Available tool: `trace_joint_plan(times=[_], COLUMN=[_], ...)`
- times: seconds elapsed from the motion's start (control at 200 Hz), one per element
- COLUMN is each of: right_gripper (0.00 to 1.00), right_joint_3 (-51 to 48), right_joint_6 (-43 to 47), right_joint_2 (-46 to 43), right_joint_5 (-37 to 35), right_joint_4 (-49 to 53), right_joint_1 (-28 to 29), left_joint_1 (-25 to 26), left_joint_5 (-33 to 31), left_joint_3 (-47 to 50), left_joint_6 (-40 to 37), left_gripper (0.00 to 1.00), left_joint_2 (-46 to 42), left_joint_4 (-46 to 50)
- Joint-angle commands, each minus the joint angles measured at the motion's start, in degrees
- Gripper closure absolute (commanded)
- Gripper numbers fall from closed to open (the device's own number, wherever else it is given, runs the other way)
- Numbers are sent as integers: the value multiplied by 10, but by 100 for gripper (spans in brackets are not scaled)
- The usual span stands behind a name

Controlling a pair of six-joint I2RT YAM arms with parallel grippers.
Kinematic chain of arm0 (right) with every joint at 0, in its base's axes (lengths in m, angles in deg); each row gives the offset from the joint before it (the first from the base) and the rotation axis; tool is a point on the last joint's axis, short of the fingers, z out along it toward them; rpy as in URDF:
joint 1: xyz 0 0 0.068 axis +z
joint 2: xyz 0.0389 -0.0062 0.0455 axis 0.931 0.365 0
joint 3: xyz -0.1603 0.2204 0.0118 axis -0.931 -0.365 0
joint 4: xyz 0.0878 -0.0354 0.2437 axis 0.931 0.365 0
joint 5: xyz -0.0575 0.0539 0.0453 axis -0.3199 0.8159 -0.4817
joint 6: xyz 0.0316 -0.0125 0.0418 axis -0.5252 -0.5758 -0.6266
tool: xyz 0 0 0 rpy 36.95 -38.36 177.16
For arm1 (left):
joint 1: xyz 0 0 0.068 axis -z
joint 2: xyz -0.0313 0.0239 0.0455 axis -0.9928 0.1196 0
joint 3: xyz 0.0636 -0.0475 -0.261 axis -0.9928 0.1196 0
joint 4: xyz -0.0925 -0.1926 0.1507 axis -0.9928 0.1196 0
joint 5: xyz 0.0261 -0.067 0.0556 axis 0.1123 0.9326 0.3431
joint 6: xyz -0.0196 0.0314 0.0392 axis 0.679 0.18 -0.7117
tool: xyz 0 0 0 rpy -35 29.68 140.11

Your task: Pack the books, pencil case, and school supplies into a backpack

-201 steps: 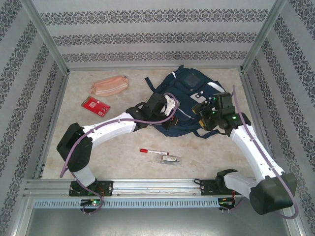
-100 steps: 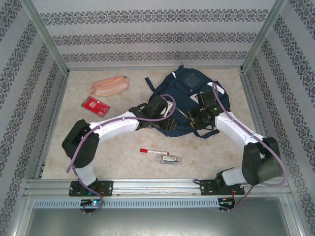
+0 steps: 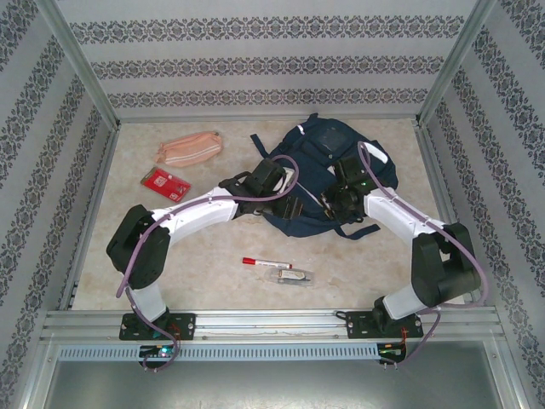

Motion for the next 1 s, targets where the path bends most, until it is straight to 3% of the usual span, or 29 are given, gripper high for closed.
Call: trace_joint_plan(times=[0.0,0.185,0.54,0.684,0.994], right_gripper=[100,100,100,100,100], right_joint_3=[8,57,122,137,144], right_joint_6=[-10,1,-4,-3,-2], right_joint_2=[-1,-31,-27,-18,-15], right_joint_5=[-20,0,53,72,76], right_joint_4=[-29,-28,-28,-27,-26], right_joint_1=[7,-4,-39,-48,-48], left_joint_1=[-4,-8,-36,-37,-35], left_joint_5=[3,4,32,19,63], left_joint_3=[-20,-38,-103,-81,-55], left_joint_6=[-24,-48,-87,-91,-63], left_gripper=[42,37,37,38,37], left_joint_2=[-10,-4,38,31,34], left_joint_4=[24,35,70,62,21])
